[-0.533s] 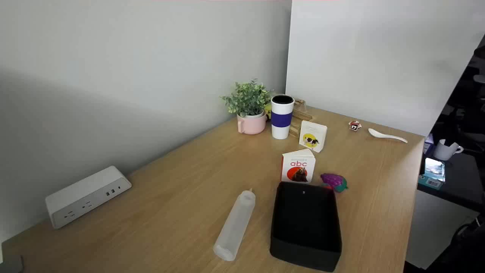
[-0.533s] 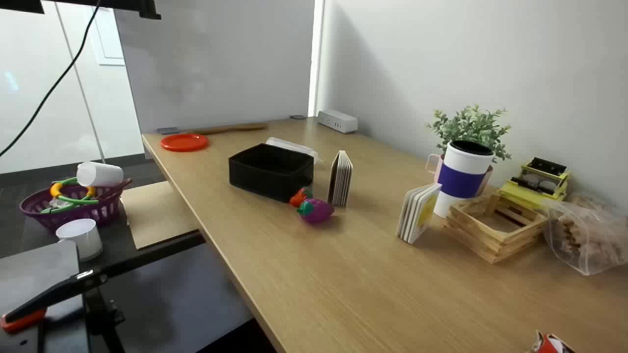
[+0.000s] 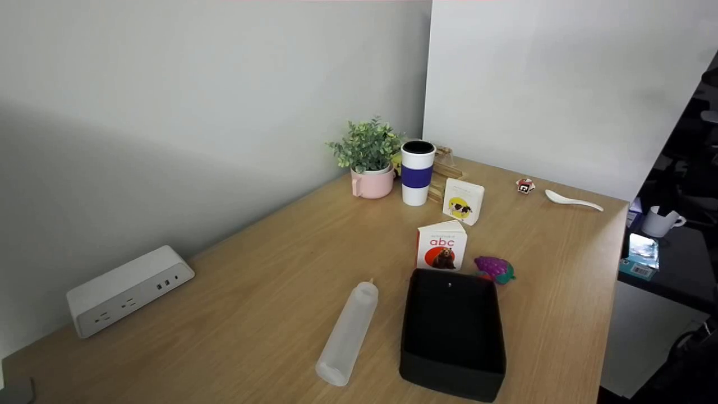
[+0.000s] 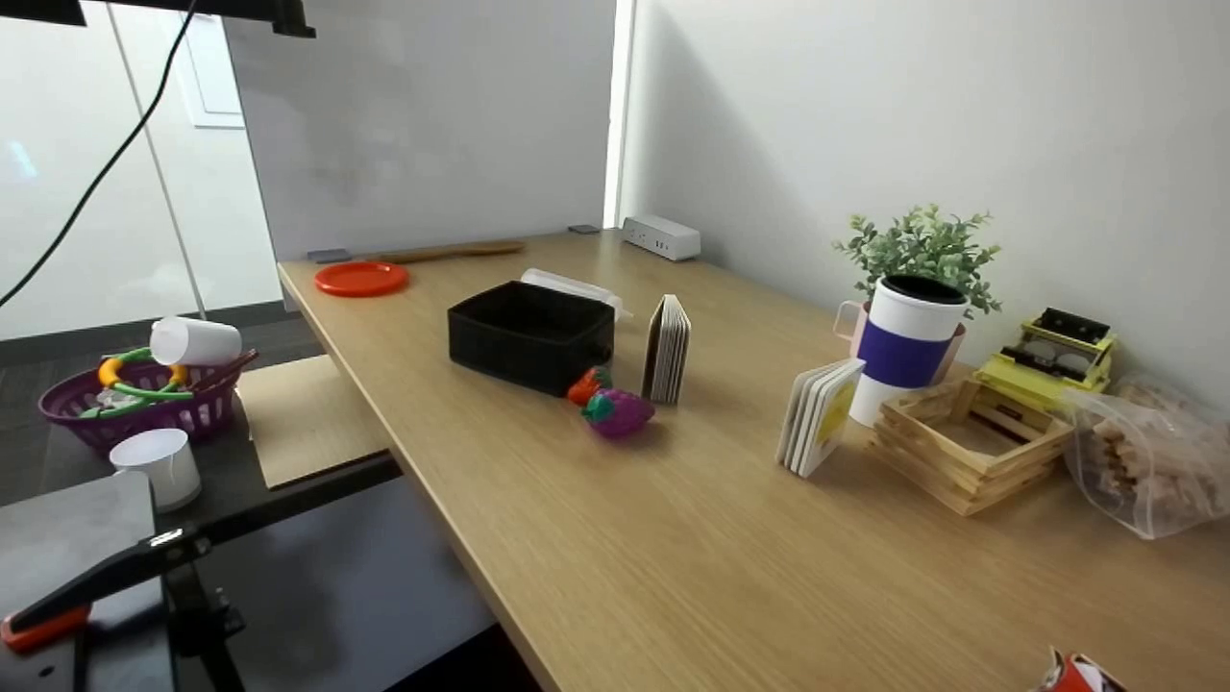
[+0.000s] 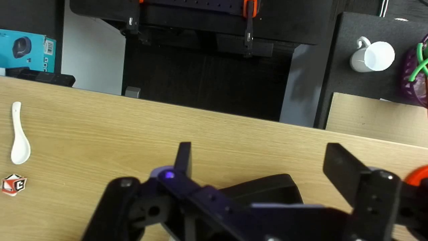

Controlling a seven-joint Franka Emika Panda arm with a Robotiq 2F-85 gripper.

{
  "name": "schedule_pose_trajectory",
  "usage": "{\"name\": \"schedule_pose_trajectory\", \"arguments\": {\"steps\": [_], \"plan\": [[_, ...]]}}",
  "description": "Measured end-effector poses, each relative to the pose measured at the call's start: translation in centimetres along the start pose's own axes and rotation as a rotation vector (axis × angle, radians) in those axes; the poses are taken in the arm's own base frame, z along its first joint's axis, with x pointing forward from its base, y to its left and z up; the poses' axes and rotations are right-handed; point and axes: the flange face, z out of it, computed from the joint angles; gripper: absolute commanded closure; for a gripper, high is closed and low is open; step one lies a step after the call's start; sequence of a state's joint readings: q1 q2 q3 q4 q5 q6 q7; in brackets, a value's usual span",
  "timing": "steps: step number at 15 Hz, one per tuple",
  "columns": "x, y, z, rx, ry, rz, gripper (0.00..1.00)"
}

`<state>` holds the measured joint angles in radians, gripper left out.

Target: Put the book on the left in the black box, put the grape toy in the box, remove the book from the box then put the strawberry toy in the box

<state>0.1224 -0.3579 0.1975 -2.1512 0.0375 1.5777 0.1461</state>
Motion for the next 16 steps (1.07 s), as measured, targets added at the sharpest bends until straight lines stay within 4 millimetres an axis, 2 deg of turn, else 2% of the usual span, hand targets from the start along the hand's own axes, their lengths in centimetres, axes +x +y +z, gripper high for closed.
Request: {"name": "schedule_pose_trajectory", "arguments": {"steps": [3, 6, 9, 11, 16], "plan": [[0.0, 0.2, 0.0, -0.019, 0.002, 0.002, 0.0], [0.6, 0.7, -0.2, -0.079, 0.04, -0.071, 0.0], [3.0, 1.5, 0.5, -0.106, 0.096, -0.175, 0.0], [5.5, 2.3, 2.3, -0.106, 0.107, -0.231, 0.0], [11.7, 5.1, 9.7, -0.067, 0.019, -0.353, 0.0]]}}
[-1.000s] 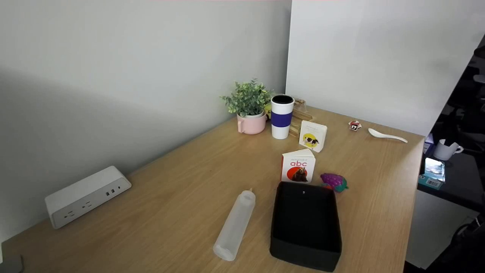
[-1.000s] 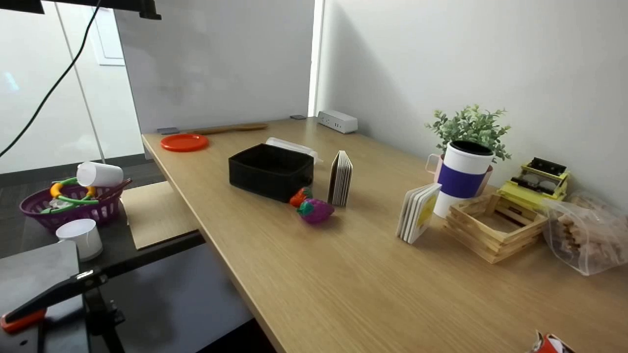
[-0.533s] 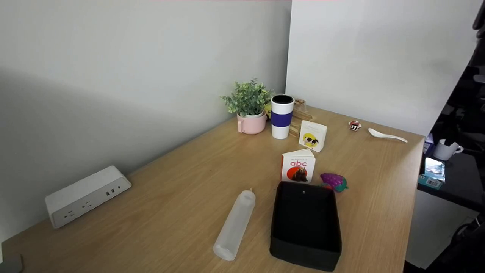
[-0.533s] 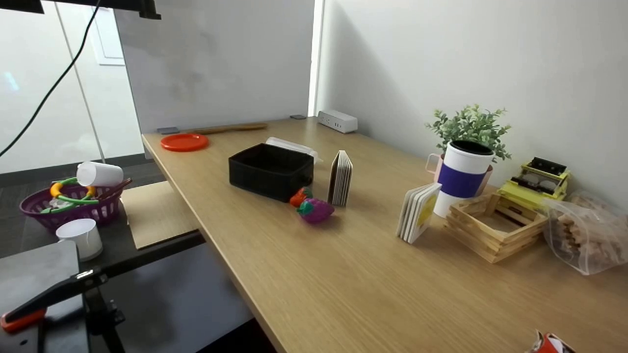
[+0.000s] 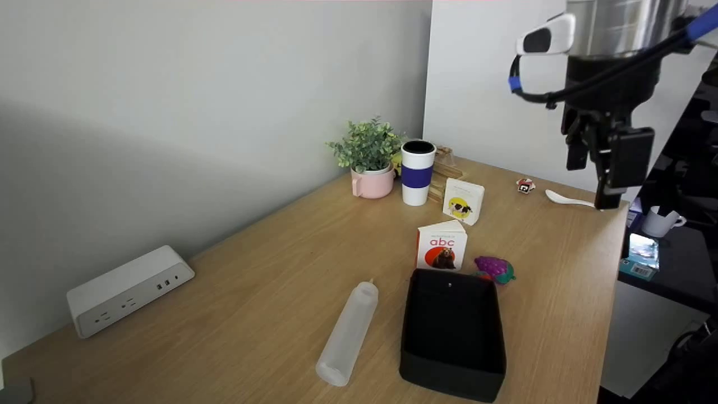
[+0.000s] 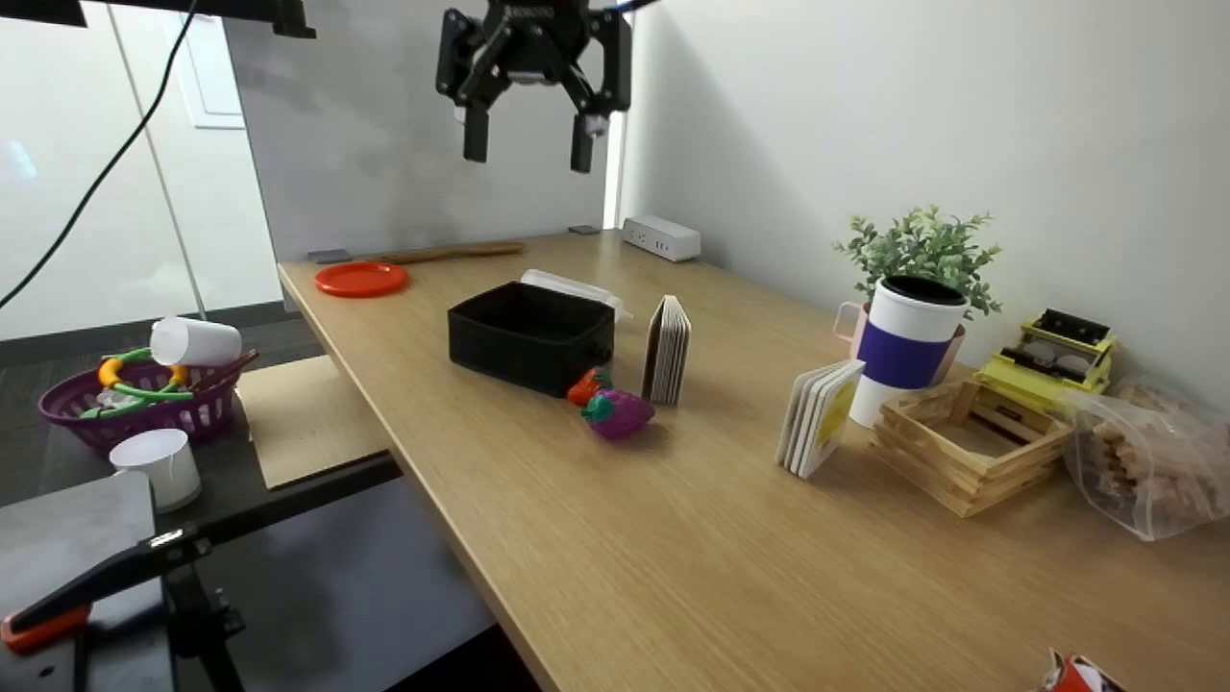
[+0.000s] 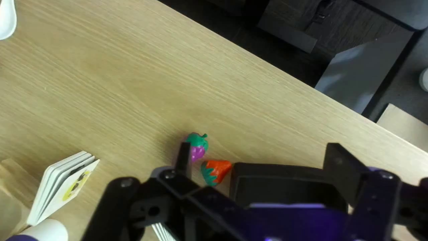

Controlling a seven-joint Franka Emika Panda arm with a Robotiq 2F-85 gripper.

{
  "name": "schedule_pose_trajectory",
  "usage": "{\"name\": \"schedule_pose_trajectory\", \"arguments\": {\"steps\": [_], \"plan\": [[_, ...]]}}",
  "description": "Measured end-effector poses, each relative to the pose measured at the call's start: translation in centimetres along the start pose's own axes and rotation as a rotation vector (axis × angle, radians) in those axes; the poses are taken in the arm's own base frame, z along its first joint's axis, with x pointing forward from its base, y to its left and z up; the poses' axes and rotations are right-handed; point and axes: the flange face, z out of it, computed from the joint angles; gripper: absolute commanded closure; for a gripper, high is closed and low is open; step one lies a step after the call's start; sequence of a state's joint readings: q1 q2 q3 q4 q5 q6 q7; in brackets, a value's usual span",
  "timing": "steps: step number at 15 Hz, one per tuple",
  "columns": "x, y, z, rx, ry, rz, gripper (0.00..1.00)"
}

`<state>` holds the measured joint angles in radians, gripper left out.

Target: Put the book on the left in the black box, put the grape toy in the box, remove the book from the box then put the strawberry toy in the box

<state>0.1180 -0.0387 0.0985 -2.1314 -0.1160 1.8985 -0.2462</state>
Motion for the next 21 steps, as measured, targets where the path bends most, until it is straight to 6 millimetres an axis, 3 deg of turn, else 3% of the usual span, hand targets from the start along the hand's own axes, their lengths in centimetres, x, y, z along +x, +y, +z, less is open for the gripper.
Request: {"name": "schedule_pose_trajectory", "arguments": {"steps": [2, 7, 10, 13, 16, 19, 21], "plan": [[1.1, 0.7, 1.7, 0.017, -0.029, -0.062, 0.0], [1.7, 0.5, 1.3, 0.012, -0.013, -0.067, 0.0], [2.7, 0.7, 1.1, 0.009, 0.084, 0.0, 0.0], [4.0, 2.4, 2.0, 0.023, 0.221, 0.109, 0.0], [5.1, 4.8, 4.4, 0.021, 0.298, 0.227, 0.0], [6.0, 7.2, 8.4, 0.034, 0.293, 0.325, 0.0], [6.2, 7.6, 9.6, 0.039, 0.275, 0.331, 0.0]]}}
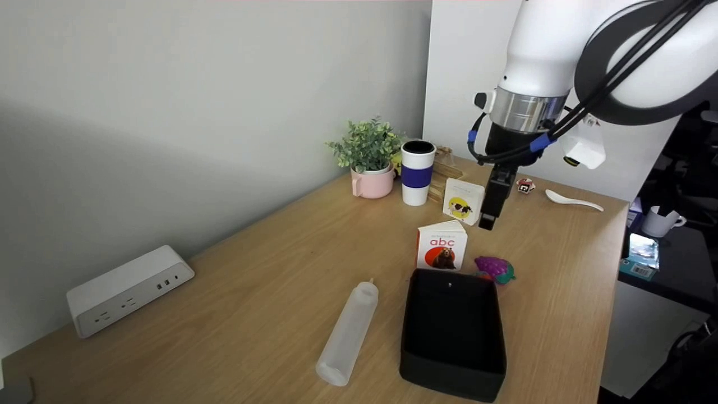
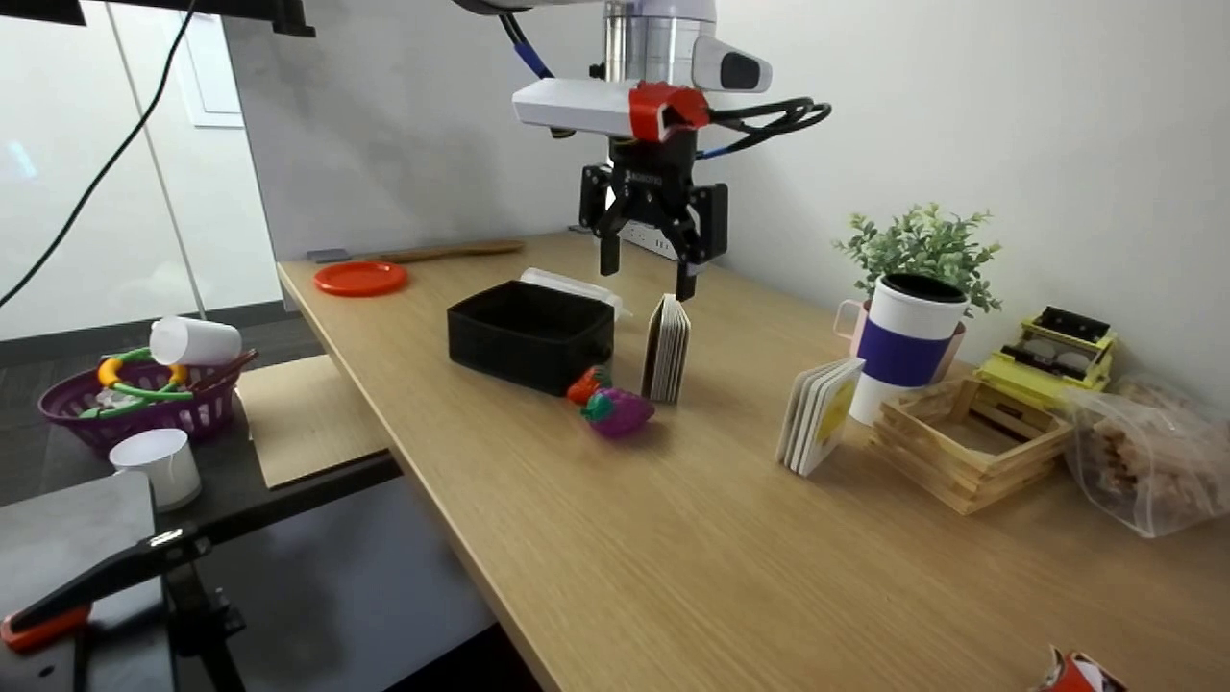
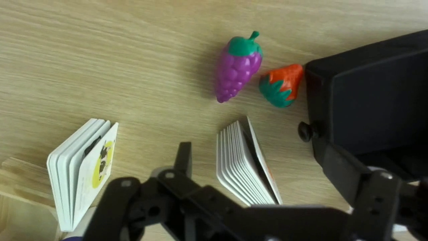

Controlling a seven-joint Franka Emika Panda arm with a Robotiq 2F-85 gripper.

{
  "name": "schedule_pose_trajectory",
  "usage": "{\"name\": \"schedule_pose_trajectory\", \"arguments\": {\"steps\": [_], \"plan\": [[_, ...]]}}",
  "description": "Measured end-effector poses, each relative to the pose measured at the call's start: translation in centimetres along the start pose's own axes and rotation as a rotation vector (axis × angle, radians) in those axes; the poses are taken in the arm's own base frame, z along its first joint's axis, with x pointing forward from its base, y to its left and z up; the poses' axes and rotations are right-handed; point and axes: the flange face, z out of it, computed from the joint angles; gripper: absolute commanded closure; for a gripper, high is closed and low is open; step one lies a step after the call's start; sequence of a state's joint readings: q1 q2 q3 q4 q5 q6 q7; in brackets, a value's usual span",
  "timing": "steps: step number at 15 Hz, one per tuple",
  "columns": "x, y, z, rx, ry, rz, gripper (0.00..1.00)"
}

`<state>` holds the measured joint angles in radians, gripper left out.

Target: Put the book on the left in the black box, put the grape toy in the box, remove the book from the box then put the strawberry toy in the box

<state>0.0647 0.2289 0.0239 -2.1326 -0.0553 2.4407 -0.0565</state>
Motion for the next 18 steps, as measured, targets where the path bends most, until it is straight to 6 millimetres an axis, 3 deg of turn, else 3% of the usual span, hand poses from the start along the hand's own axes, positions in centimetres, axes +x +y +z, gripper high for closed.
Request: {"name": "schedule_pose_trajectory", "arguments": {"steps": [5, 10, 14, 18], "plan": [[0.1, -0.4, -0.9, 0.0, 0.013, -0.009, 0.0], [-0.5, -0.1, 0.0, 0.017, -0.093, -0.211, 0.0], [0.2, 0.6, 1.6, 0.053, -0.178, -0.397, 0.0], [0.8, 0.4, 2.4, 0.062, -0.203, -0.425, 0.0]]}}
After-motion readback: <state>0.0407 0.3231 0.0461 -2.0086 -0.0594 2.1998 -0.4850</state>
